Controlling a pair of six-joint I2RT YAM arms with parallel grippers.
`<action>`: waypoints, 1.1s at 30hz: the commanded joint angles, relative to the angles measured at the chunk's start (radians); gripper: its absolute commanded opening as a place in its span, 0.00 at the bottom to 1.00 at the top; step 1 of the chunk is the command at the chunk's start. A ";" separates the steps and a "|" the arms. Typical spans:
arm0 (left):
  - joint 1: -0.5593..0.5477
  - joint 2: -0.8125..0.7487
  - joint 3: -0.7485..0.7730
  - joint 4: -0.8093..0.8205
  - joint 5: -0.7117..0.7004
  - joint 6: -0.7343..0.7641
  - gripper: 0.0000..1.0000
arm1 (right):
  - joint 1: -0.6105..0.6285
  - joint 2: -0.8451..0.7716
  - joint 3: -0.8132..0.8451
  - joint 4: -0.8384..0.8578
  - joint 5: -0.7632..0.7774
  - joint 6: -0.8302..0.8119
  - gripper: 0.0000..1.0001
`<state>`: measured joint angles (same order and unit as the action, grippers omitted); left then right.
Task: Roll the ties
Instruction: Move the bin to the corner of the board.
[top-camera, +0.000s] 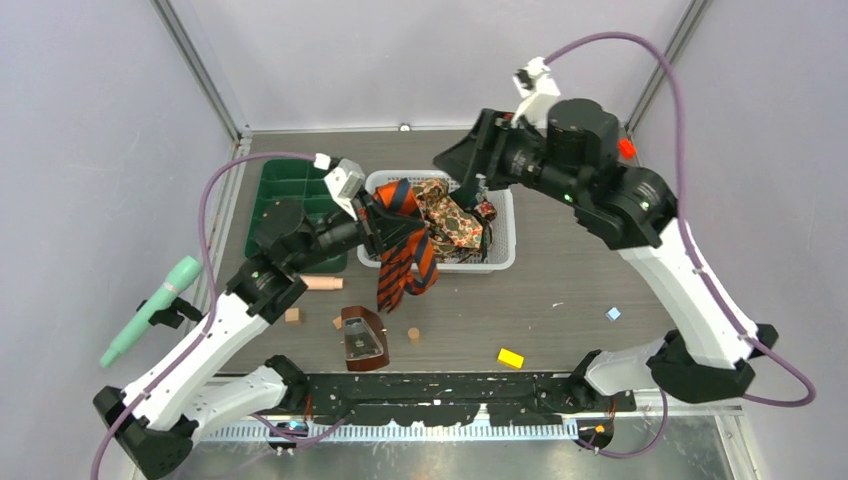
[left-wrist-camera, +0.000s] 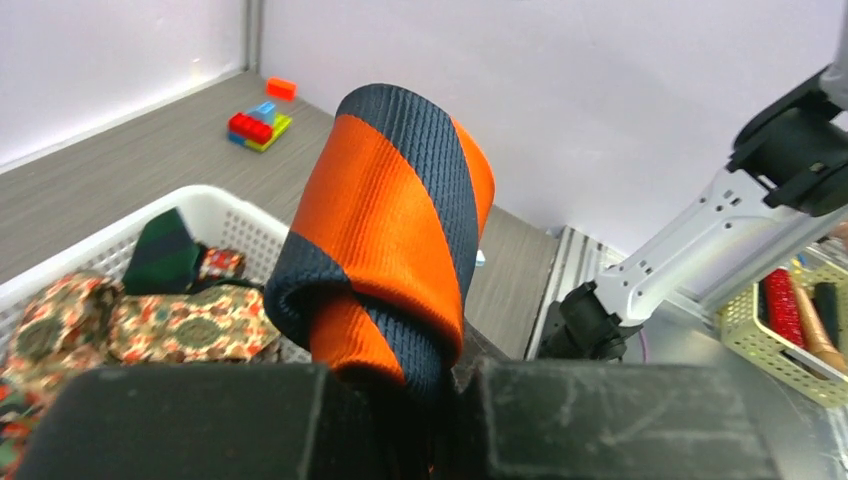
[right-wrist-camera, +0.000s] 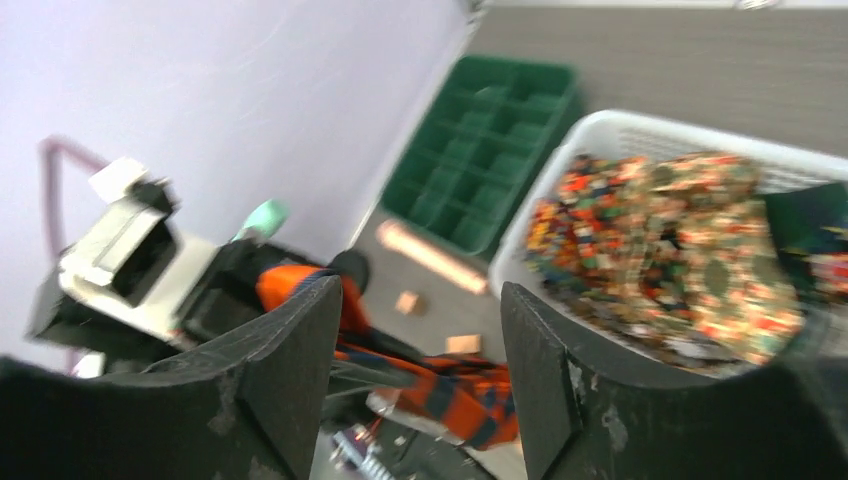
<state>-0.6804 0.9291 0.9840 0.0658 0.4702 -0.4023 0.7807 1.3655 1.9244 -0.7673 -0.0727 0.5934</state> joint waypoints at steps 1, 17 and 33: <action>0.008 -0.105 0.031 -0.179 -0.137 0.094 0.00 | -0.001 -0.116 -0.022 -0.099 0.384 -0.100 0.67; 0.013 -0.211 0.392 -0.675 -0.492 0.206 0.00 | -0.003 0.074 -0.342 -0.048 0.066 -0.141 0.59; 0.012 -0.209 0.489 -0.750 -0.547 0.248 0.00 | 0.242 0.380 -0.393 0.116 0.145 0.092 0.52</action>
<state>-0.6720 0.7177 1.4437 -0.6796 -0.0544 -0.1741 0.9745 1.7294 1.5700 -0.7475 -0.0418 0.5503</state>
